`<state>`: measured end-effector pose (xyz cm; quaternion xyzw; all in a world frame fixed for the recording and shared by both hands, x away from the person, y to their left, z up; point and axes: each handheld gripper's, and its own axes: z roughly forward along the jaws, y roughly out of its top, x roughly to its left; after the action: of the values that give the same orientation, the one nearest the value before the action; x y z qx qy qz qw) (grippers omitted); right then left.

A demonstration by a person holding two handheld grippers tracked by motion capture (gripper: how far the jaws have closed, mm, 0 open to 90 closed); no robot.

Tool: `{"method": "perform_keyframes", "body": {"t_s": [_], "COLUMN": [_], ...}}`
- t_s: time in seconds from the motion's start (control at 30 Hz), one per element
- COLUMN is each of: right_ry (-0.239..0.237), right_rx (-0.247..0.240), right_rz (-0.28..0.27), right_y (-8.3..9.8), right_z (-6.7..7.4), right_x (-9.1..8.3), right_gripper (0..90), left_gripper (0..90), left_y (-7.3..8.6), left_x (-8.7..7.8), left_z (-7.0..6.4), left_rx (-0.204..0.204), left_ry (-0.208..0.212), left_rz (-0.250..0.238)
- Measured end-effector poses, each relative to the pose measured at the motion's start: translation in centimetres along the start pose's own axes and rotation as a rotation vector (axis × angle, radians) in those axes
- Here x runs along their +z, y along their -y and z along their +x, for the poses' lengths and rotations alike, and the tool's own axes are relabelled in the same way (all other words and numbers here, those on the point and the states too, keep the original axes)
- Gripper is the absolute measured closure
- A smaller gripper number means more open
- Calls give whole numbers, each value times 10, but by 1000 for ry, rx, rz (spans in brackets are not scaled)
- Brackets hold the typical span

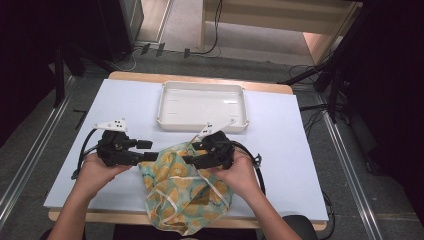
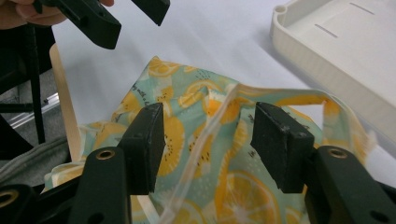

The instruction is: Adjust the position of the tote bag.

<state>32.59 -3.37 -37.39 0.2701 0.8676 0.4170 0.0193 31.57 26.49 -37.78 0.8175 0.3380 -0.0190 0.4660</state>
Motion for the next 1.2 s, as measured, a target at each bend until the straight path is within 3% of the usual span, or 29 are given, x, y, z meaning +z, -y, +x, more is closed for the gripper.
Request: {"method": "perform_keyframes", "body": {"t_s": [0.17, 0.37, 0.4, 0.5, 0.73, 0.93, 1.2], "right_ry": [23, 31, 21, 18, 51, 91, 121], "right_rx": [-9, -26, -20, -14, -15, 16, 54], "right_rz": [31, 34, 37, 27, -36, -96, -139], "right_y": [-1, 3, 4, 5, 8, 14, 25], "right_z": [0, -2, -4, -6, -11, -20, -32], "right_x": [13, 18, 18, 13, -12, -45, -67], "right_gripper": [499, 638, 779, 900, 900, 900, 900], "left_gripper": [404, 405, 405, 405, 406, 406, 407], "left_y": [2, 2, 2, 1, -3, -8, -14], "left_x": [-3, -3, -2, -1, 5, 11, 17], "left_z": [-1, -2, -2, -3, -8, -12, -9], "left_rx": [-1, -2, 2, 6, 23, 41, 55], "left_ry": [-3, -4, -3, 1, 16, 34, 54], "left_rz": [-8, -12, -8, -7, 4, 12, 21]}}
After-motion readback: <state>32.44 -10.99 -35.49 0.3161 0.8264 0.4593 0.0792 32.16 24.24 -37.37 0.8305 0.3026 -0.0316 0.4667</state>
